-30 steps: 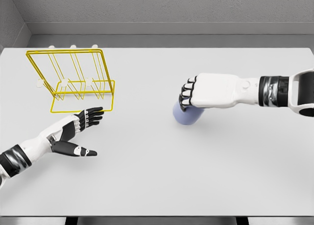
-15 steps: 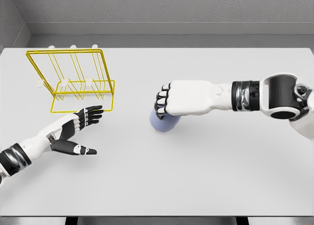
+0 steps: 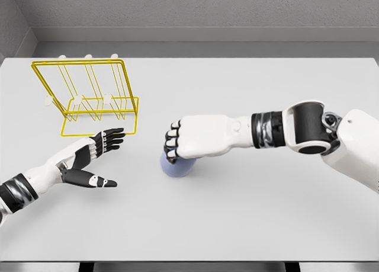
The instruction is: Place the cup on the cup holder with both arms
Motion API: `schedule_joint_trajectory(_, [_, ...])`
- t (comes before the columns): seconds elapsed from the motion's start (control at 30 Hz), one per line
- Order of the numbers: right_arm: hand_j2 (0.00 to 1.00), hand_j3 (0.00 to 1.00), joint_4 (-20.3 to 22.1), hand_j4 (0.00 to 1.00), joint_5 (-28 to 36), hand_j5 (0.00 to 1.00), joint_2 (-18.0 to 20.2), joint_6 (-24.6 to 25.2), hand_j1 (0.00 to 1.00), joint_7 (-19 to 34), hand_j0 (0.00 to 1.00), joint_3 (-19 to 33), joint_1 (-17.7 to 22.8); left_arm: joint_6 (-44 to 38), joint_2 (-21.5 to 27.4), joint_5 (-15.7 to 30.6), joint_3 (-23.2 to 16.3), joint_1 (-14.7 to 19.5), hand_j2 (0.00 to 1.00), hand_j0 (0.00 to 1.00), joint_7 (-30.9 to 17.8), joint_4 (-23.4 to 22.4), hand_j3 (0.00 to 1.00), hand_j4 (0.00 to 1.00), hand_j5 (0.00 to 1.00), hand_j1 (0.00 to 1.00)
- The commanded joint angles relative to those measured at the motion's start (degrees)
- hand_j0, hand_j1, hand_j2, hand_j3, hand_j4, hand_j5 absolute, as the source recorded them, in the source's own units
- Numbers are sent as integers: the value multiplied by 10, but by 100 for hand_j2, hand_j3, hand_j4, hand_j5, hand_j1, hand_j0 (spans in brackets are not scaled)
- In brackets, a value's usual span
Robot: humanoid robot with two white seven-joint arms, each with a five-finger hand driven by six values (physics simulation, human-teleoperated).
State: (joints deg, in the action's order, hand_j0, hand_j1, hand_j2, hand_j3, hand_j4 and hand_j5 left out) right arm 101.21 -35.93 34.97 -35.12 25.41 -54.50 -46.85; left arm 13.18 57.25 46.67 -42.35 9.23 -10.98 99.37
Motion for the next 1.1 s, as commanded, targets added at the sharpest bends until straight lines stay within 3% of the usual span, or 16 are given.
schedule_joint_trajectory(0.0, [53,53,-1,53,-5,53,-7,1,53,0,53,-4,0,1,1,2,1,0,100,100,0,0,100,100,100,100])
schedule_joint_trajectory(0.2, [55,55,-24,55,-17,55,-16,1,55,0,55,-6,0,0,1,2,1,0,100,100,0,-1,100,100,100,100])
schedule_joint_trajectory(0.47, [59,59,-23,59,-20,59,-21,1,59,1,59,-11,1,0,-7,1,1,0,100,100,0,-1,100,100,100,100])
schedule_joint_trajectory(0.5, [65,65,-23,65,-20,65,-22,1,65,1,65,-11,1,0,-8,1,1,0,100,100,0,-1,100,100,100,100])
schedule_joint_trajectory(0.57, [100,100,-22,100,-21,100,-21,1,100,-1,100,-9,1,0,-8,1,1,0,100,100,0,-1,100,100,100,100])
schedule_joint_trajectory(0.93, [100,100,-16,100,-16,100,-25,1,100,-5,100,1,1,0,-8,1,1,0,100,100,0,-5,100,100,100,100])
schedule_joint_trajectory(1.07, [100,100,-10,100,-13,100,-22,1,100,-7,100,40,1,1,-8,2,2,1,100,100,0,-8,100,100,100,100])
